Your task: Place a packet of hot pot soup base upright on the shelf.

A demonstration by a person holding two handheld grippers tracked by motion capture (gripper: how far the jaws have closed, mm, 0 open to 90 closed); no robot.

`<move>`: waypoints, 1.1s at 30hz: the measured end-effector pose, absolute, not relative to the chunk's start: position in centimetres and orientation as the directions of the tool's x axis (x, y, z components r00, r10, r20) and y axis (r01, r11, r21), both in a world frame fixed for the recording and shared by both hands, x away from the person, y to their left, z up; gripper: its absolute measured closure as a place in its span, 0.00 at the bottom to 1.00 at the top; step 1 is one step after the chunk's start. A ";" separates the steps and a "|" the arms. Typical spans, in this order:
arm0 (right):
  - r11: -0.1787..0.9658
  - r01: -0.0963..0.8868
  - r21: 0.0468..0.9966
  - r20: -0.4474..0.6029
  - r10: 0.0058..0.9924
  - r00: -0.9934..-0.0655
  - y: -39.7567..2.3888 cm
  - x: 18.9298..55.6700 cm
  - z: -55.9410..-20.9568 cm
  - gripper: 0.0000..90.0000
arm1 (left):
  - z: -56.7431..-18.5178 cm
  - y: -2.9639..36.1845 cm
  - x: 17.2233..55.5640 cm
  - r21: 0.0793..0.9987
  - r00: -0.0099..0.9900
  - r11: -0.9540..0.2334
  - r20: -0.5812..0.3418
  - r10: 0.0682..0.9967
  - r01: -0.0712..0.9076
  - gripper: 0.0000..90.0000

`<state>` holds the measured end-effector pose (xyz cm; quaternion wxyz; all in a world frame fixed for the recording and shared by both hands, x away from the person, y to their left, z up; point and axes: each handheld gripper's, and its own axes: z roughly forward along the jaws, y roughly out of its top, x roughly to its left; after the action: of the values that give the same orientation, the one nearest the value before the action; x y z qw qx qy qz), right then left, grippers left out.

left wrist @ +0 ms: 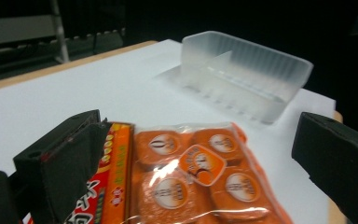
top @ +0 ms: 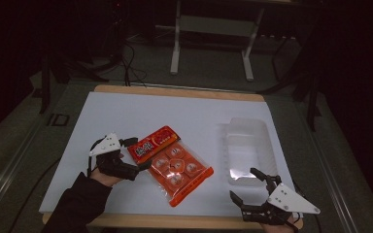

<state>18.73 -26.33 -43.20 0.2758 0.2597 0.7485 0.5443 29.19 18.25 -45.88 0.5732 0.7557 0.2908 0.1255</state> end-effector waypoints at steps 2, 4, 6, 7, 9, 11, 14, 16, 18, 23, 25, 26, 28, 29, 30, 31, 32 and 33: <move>0.273 0.088 0.958 -0.130 0.686 -0.716 -26.3 18.7 -43.2 0.12 | -46.3 18.6 29.9 0.935 0.791 -0.157 -0.170 0.588 0.318 0.04; 0.270 0.089 0.959 -0.123 0.678 -0.724 -26.3 18.8 -43.2 0.12 | -46.8 19.0 30.6 0.929 0.778 -0.141 -0.195 0.597 0.341 0.04; 0.270 0.092 0.959 -0.120 0.675 -0.728 -26.3 18.8 -43.3 0.12 | -47.2 19.4 31.3 0.923 0.769 -0.133 -0.214 0.603 0.361 0.06; 0.270 0.092 0.959 -0.119 0.673 -0.730 -26.2 18.8 -43.3 0.12 | -47.4 19.5 31.6 0.919 0.759 -0.133 -0.217 0.614 0.371 0.06; 0.267 0.089 0.960 -0.120 0.672 -0.731 -26.3 18.7 -43.3 0.12 | -48.0 19.8 32.3 0.908 0.742 -0.122 -0.245 0.624 0.402 0.06; 0.267 0.087 0.960 -0.122 0.674 -0.728 -26.3 18.7 -43.2 0.12 | -48.5 20.2 32.9 0.898 0.730 -0.121 -0.259 0.633 0.424 0.06; 0.267 0.086 0.960 -0.124 0.678 -0.725 -26.3 18.7 -43.2 0.12 | -49.2 20.9 33.7 0.896 0.709 -0.117 -0.252 0.658 0.428 0.07; 0.269 0.084 0.960 -0.126 0.678 -0.724 -26.3 18.7 -43.2 0.12 | -49.7 21.4 34.1 0.891 0.692 -0.122 -0.247 0.678 0.437 0.08; 0.267 0.087 0.960 -0.122 0.674 -0.728 -26.3 18.7 -43.2 0.12 | -50.2 21.9 34.5 0.883 0.671 -0.106 -0.265 0.692 0.458 0.12; 0.274 0.094 0.957 -0.119 0.668 -0.734 -26.3 18.8 -43.3 0.12 | -51.4 22.3 35.4 0.842 0.645 -0.144 -0.276 0.712 0.520 0.17; 0.277 0.095 0.956 -0.119 0.664 -0.738 -26.2 18.7 -43.3 0.12 | -51.9 22.2 35.6 0.822 0.634 -0.159 -0.283 0.719 0.547 0.17; 0.278 0.095 0.956 -0.120 0.663 -0.739 -26.1 18.7 -43.3 0.12 | -52.1 22.2 35.7 0.813 0.622 -0.171 -0.271 0.735 0.557 0.17; 0.282 0.094 0.955 -0.123 0.661 -0.740 -26.1 18.7 -43.4 0.12 | -52.5 22.1 35.9 0.792 0.611 -0.185 -0.275 0.742 0.582 0.18; 0.284 0.094 0.954 -0.123 0.660 -0.741 -26.1 18.7 -43.4 0.12 | -52.6 22.1 36.0 0.785 0.598 -0.187 -0.270 0.755 0.591 0.19; 0.282 0.094 0.955 -0.122 0.660 -0.741 -26.1 18.7 -43.4 0.12 | -52.8 22.1 36.0 0.779 0.598 -0.188 -0.278 0.751 0.598 0.22; 0.281 0.095 0.955 -0.120 0.659 -0.742 -26.1 18.7 -43.4 0.12 | -52.9 22.1 36.1 0.772 0.589 -0.187 -0.280 0.758 0.608 0.23; 0.280 0.098 0.955 -0.117 0.659 -0.743 -26.1 18.8 -43.4 0.12 | -52.9 22.1 36.1 0.768 0.581 -0.188 -0.276 0.766 0.613 0.23; 0.280 0.098 0.955 -0.117 0.660 -0.742 -26.1 18.8 -43.4 0.12 | -53.0 22.1 36.1 0.765 0.581 -0.181 -0.290 0.760 0.619 0.27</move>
<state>18.77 -26.12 -43.41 0.2575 0.2499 0.7573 0.5456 36.13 22.11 -53.01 0.4542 0.7644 0.4509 0.0779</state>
